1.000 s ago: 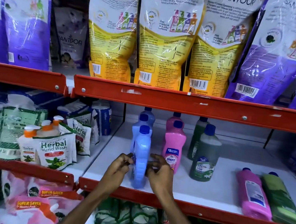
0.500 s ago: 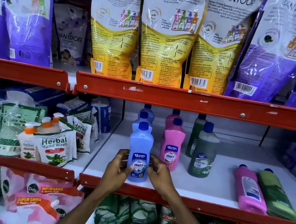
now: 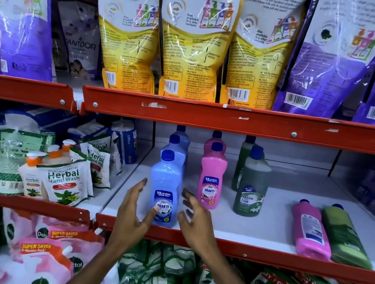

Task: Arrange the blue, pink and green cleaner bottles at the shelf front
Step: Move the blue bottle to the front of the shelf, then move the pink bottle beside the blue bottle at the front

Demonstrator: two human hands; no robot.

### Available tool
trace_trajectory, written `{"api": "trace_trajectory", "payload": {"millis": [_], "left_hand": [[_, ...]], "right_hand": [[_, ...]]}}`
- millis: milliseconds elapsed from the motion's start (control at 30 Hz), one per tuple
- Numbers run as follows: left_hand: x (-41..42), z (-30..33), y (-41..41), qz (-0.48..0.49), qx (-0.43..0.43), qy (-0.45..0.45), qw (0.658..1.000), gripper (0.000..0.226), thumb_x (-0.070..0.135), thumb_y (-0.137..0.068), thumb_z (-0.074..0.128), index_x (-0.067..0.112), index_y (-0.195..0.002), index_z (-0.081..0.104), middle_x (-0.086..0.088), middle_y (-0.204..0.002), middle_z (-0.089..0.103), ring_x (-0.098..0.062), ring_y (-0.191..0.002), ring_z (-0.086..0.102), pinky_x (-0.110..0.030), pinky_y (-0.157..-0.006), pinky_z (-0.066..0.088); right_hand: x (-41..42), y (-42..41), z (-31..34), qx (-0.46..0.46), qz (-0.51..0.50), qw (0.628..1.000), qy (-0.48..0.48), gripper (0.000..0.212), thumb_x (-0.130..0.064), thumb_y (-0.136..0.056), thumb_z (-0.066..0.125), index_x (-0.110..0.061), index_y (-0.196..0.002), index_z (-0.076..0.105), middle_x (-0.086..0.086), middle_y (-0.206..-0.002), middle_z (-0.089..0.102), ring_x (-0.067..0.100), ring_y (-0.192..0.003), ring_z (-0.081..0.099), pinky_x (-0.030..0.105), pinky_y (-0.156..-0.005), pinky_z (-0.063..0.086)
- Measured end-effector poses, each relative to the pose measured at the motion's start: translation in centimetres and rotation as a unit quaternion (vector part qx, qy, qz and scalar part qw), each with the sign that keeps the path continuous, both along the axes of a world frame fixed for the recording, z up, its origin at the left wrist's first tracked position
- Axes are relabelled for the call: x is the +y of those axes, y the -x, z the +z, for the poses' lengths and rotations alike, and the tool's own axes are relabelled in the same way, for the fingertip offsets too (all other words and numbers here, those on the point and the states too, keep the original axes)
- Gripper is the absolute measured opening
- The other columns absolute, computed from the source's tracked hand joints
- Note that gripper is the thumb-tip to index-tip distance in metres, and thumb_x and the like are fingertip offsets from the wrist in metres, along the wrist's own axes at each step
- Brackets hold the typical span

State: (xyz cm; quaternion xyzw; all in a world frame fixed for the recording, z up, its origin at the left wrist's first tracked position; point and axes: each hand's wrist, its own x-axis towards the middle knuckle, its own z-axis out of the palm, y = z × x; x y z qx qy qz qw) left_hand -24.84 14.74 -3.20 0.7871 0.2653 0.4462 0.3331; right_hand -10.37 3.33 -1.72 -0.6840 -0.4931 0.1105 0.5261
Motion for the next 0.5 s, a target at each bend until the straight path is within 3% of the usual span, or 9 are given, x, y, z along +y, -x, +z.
{"api": "trace_trajectory", "payload": {"millis": [100,167,233,333,433,500], "left_hand": [[-3.0,0.9,-0.4,0.097,-0.06,-0.207,0.972,0.058,0.027,-0.091,0.063,0.018,-0.144,0.043,-0.006,-0.154,0.043,-0.021,-0.147,0.038,-0.036,-0.121,0.032],[-5.3,1.5,-2.3,0.078,-0.03,-0.321,0.943,0.06,0.029,-0.09,0.059,0.015,-0.146,0.041,-0.009,-0.157,0.041,-0.025,-0.151,0.032,-0.043,-0.126,0.024],[-7.8,1.9,-5.3,0.03,0.028,-0.372,0.927,0.065,0.033,-0.093,0.056,0.015,-0.151,0.036,-0.009,-0.162,0.034,-0.026,-0.155,0.024,-0.049,-0.128,0.018],[-11.0,1.6,-9.9,-0.028,0.11,-0.349,0.93,0.068,0.039,-0.098,0.048,0.018,-0.158,0.023,-0.006,-0.168,0.021,-0.023,-0.158,0.013,-0.049,-0.128,0.013],[-13.0,0.7,-14.5,-0.088,0.185,-0.282,0.937,0.065,0.046,-0.102,0.031,0.024,-0.159,0.008,0.002,-0.17,0.004,-0.018,-0.159,-0.001,-0.042,-0.131,0.007],[-14.5,0.3,-17.7,-0.137,0.22,-0.23,0.938,0.064,0.045,-0.102,0.028,0.021,-0.159,0.01,0.003,-0.169,0.005,-0.018,-0.159,0.003,-0.036,-0.131,0.008]], "right_hand": [[-3.1,-1.5,0.4,-0.18,-0.111,0.977,-0.02,0.06,-0.023,-0.092,0.051,-0.031,-0.148,0.03,-0.006,-0.154,0.04,0.01,-0.141,0.035,0.027,-0.117,0.031],[-5.5,-3.4,0.8,-0.291,-0.174,0.941,-0.003,0.068,-0.027,-0.09,0.049,-0.029,-0.152,0.021,0.0,-0.16,0.029,0.017,-0.149,0.022,0.034,-0.122,0.019],[-8.2,-6.0,1.1,-0.378,-0.22,0.899,0.033,0.072,-0.03,-0.091,0.046,-0.022,-0.155,0.013,0.003,-0.165,0.013,0.023,-0.153,0.008,0.044,-0.126,0.007],[-12.1,-9.9,1.2,-0.409,-0.282,0.864,0.079,0.067,-0.032,-0.096,0.038,-0.018,-0.155,0.01,0.007,-0.166,0.003,0.027,-0.154,-0.004,0.052,-0.124,0.002],[-16.0,-13.3,0.6,-0.384,-0.318,0.855,0.142,0.062,-0.034,-0.1,0.029,-0.017,-0.156,0.007,0.008,-0.166,0.0,0.029,-0.153,-0.007,0.057,-0.123,0.004],[-18.3,-15.3,0.2,-0.365,-0.332,0.844,0.209,0.06,-0.035,-0.1,0.017,-0.011,-0.155,0.009,0.012,-0.165,0.003,0.033,-0.153,-0.004,0.057,-0.124,0.002]]}}
